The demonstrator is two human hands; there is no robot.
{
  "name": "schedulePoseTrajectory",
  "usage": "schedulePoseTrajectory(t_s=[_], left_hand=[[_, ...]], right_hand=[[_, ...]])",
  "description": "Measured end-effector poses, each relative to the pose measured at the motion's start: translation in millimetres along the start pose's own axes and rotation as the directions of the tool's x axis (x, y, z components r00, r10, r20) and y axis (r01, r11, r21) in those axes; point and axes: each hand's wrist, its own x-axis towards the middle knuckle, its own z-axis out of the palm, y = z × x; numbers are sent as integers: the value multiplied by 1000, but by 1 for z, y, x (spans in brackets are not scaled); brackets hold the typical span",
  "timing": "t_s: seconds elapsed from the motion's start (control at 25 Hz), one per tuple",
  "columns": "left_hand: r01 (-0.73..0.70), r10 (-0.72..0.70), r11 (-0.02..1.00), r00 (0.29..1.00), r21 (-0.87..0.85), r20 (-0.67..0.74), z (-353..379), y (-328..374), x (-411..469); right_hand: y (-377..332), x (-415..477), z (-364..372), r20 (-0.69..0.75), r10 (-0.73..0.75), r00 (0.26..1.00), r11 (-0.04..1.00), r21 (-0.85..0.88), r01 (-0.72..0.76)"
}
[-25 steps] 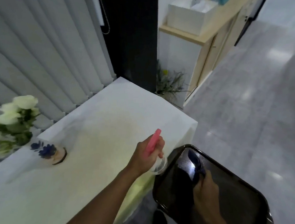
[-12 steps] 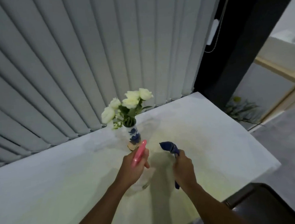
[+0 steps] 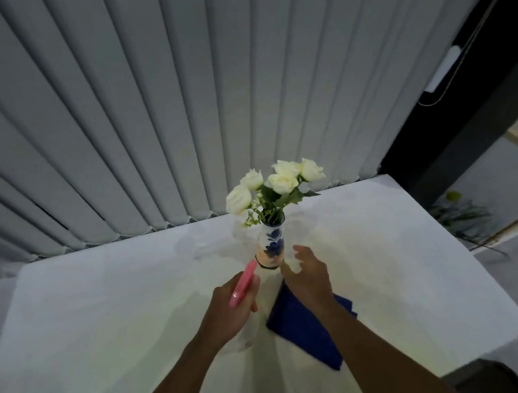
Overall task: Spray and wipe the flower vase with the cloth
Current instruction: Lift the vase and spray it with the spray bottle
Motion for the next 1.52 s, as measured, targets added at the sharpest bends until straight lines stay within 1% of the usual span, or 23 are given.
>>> schedulePoseTrajectory(t_s=[0.04, 0.08, 0.16, 0.2, 0.32, 0.48, 0.6, 0.72, 0.8, 0.92, 1.04, 1.2, 1.36, 1.44, 1.52], left_hand=[[6, -6, 1000, 1000, -6, 0, -1, 1, -1], [16, -16, 1000, 1000, -20, 4, -1, 3, -3], [25, -25, 999, 1000, -36, 15, -2, 4, -4], [27, -27, 999, 1000, -37, 12, -2, 3, -5], [44, -47, 997, 998, -66, -30, -4, 2, -6], [16, -24, 990, 998, -140, -57, -7, 4, -4], [-13, -5, 978, 996, -208, -87, -9, 6, 0], [-49, 12, 965, 989, -259, -145, -6, 16, 5], [-98, 35, 946, 978, -308, -204, -2, 31, 6], [-145, 46, 925, 961, -352, -273, 3, 57, 10], [-120, 16, 934, 955, -338, -295, 6, 71, 17], [-66, -47, 948, 938, -311, -344, 8, 80, 24], [49, -185, 945, 896, -324, -404, 9, 83, 28], [48, -178, 950, 895, -307, -410, 9, 84, 25], [9, -137, 952, 908, -307, -397, 9, 86, 19]], right_hand=[[-18, 15, -5, 0, -28, 1000, 989, 143, 27], [-35, 28, -8, 33, -60, 998, 974, 222, 52], [-56, 46, -11, 107, -106, 989, 969, 236, 78], [-60, 53, -11, 103, -115, 988, 967, 238, 88], [-57, 66, -10, 28, -117, 993, 952, 288, 104], [-54, 66, -18, -28, -170, 985, 941, 292, 171], [-65, 63, -37, -83, -222, 971, 926, 295, 237], [-86, 60, -64, -148, -303, 941, 890, 308, 336], [-106, 61, -82, -196, -350, 916, 867, 303, 397], [-137, 64, -105, -254, -363, 896, 863, 270, 426], [-158, 65, -120, -274, -377, 885, 859, 254, 445], [-169, 63, -129, -274, -408, 871, 849, 236, 473], [-173, 59, -135, -267, -406, 874, 846, 252, 470], [-175, 57, -137, -264, -404, 876, 841, 269, 469], [-178, 55, -141, -264, -409, 874, 842, 261, 473]])
